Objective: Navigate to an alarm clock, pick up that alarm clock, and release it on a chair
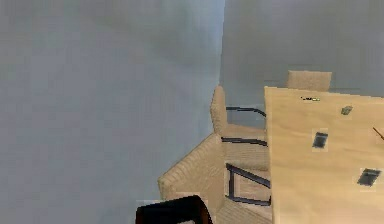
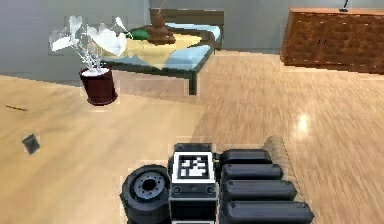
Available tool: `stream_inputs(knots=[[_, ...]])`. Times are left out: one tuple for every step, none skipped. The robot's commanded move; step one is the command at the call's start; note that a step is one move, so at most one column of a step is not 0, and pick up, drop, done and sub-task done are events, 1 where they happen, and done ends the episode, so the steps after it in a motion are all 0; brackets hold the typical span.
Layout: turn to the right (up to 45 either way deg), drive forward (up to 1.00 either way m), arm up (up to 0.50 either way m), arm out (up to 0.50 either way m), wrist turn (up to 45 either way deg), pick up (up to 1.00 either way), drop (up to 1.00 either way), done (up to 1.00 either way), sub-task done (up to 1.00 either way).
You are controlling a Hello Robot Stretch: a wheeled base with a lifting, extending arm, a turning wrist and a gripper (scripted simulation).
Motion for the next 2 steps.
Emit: stream_inputs(knots=[[-3.0,0.0,0.0,0.0,0.0,0.0,0.0,0.0,0.0],[0.0,0.05,0.0,0.0,0.0,0.0,0.0,0.0,0.0]])
